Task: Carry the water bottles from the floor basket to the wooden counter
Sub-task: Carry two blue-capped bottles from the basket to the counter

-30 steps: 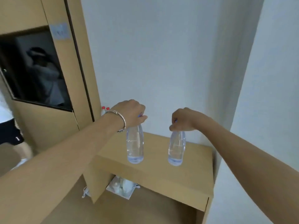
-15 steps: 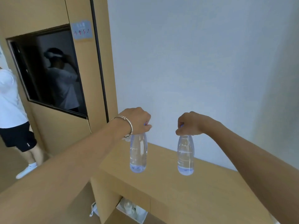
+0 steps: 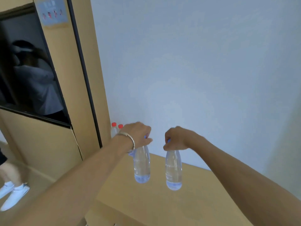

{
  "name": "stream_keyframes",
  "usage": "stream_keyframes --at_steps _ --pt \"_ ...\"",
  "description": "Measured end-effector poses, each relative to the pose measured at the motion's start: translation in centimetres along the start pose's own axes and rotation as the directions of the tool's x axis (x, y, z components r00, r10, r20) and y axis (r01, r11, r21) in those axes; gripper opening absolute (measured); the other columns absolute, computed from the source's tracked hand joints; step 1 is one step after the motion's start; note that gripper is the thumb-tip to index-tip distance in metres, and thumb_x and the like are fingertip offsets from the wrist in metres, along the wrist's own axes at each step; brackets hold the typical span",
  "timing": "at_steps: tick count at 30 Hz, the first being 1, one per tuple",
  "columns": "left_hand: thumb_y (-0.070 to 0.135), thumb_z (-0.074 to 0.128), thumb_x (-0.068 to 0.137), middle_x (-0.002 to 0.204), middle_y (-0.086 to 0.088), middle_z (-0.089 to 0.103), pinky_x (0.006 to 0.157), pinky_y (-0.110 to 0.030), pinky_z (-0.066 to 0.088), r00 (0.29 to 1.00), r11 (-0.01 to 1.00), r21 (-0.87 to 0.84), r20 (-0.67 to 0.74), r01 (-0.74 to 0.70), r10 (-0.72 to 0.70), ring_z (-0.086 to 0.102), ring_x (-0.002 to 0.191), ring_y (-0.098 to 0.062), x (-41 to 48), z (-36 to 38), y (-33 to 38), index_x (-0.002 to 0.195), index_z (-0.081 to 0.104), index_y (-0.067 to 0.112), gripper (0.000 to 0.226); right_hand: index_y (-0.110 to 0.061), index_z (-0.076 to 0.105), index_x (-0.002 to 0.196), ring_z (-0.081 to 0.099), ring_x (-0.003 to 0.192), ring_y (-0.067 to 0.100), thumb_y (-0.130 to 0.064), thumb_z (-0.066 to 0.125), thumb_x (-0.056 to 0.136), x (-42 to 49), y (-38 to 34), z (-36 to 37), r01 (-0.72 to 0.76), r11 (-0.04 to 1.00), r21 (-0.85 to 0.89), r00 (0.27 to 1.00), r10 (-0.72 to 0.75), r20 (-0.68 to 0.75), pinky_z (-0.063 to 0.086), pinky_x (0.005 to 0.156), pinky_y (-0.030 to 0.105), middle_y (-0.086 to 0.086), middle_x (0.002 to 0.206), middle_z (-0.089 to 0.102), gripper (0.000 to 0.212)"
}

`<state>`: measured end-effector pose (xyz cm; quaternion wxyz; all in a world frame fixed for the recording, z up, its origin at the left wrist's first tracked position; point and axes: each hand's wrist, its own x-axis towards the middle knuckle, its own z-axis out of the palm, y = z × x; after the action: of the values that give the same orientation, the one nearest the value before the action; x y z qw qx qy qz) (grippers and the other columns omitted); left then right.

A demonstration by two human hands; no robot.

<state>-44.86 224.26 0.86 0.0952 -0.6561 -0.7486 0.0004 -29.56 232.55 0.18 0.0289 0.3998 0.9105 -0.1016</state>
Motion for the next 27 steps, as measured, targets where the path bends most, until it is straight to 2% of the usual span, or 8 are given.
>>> stream_keyframes --at_steps 2,6,11,14,17,20,24,27 --pt "0.047 0.05 0.091 0.105 -0.001 0.06 0.075 -0.03 0.038 0.999 1.0 0.013 0.046 -0.008 0.007 0.058 0.098 -0.024 2.3 1.8 -0.8 0.092 0.057 0.023 0.025 -0.007 0.069 0.101 0.062 0.084 0.023 -0.033 0.057 0.079 2.9 0.3 0.6 0.001 1.0 -0.016 0.999 0.0 0.046 0.044 0.064 0.028 0.01 0.103 0.069 0.036" --pt "0.059 0.054 0.086 0.108 -0.004 0.06 0.073 -0.03 0.036 0.987 1.0 -0.017 0.159 0.013 -0.01 0.057 0.1 -0.025 7.4 5.2 -2.6 0.099 0.058 0.019 0.043 -0.009 0.068 0.101 0.054 0.068 0.019 -0.032 0.057 0.076 9.5 1.3 1.8 -0.032 0.999 0.018 0.994 0.03 0.101 0.038 0.055 0.022 0.008 0.088 0.071 0.036" --pt "0.064 0.053 0.083 0.105 -0.004 0.06 0.072 -0.029 0.036 0.971 0.998 -0.052 0.239 0.028 -0.014 0.057 0.099 -0.025 14.2 8.2 -4.7 0.102 0.058 0.017 0.051 -0.009 0.067 0.103 0.054 0.075 0.02 -0.033 0.057 0.08 17.1 2.6 2.7 -0.012 1.0 0.005 0.989 0.011 0.15 0.037 0.054 0.023 0.01 0.105 0.07 0.035" --pt "0.059 0.063 0.079 0.095 0.001 0.05 0.071 -0.029 0.036 0.962 0.994 -0.103 0.273 0.025 0.005 0.052 0.088 -0.022 17.7 10.0 -5.6 0.099 0.056 0.018 0.046 -0.009 0.067 0.104 0.053 0.075 0.019 -0.031 0.058 0.081 21.0 3.8 3.2 -0.021 1.0 0.01 0.987 0.019 0.161 0.036 0.053 0.024 0.01 0.105 0.07 0.034" --pt "0.045 0.072 0.076 0.096 0.002 0.044 0.07 -0.028 0.038 0.945 0.986 -0.166 0.321 -0.015 0.068 0.047 0.084 -0.019 20.1 12.4 -6.4 0.1 0.056 0.019 0.04 -0.009 0.068 0.103 0.052 0.074 0.019 -0.028 0.058 0.079 24.0 4.4 4.2 -0.037 0.999 -0.004 0.981 0.037 0.192 0.035 0.052 0.023 0.01 0.103 0.07 0.032" --pt "0.035 0.072 0.077 0.099 0.001 0.045 0.07 -0.028 0.038 0.928 0.979 -0.189 0.346 -0.075 0.138 0.048 0.083 -0.02 22.9 15.0 -7.8 0.101 0.055 0.018 0.033 -0.012 0.068 0.102 0.054 0.076 0.019 -0.028 0.058 0.081 26.8 5.0 5.4 -0.067 0.998 0.004 0.974 0.064 0.219 0.036 0.052 0.022 0.008 0.103 0.07 0.028" --pt "0.033 0.07 0.079 0.1 0.0 0.045 0.072 -0.028 0.04 0.89 0.962 -0.204 0.384 -0.179 0.247 0.049 0.084 -0.022 26.1 18.7 -9.1 0.102 0.055 0.018 0.031 -0.017 0.064 0.101 0.058 0.083 0.019 -0.027 0.058 0.082 29.2 5.9 8.1 -0.15 0.988 0.047 0.959 0.133 0.248 0.037 0.054 0.023 0.003 0.104 0.067 0.022" --pt "0.034 0.068 0.081 0.099 0.001 0.042 0.071 -0.029 0.04 0.852 0.94 -0.21 0.402 -0.269 0.334 0.049 0.084 -0.023 27.8 21.6 -9.5 0.105 0.055 0.018 0.031 -0.017 0.063 0.108 0.058 0.092 0.019 -0.026 0.059 0.084 30.3 6.1 10.6 -0.222 0.972 0.074 0.938 0.192 0.289 0.04 0.062 0.025 0.001 0.109 0.064 0.025"
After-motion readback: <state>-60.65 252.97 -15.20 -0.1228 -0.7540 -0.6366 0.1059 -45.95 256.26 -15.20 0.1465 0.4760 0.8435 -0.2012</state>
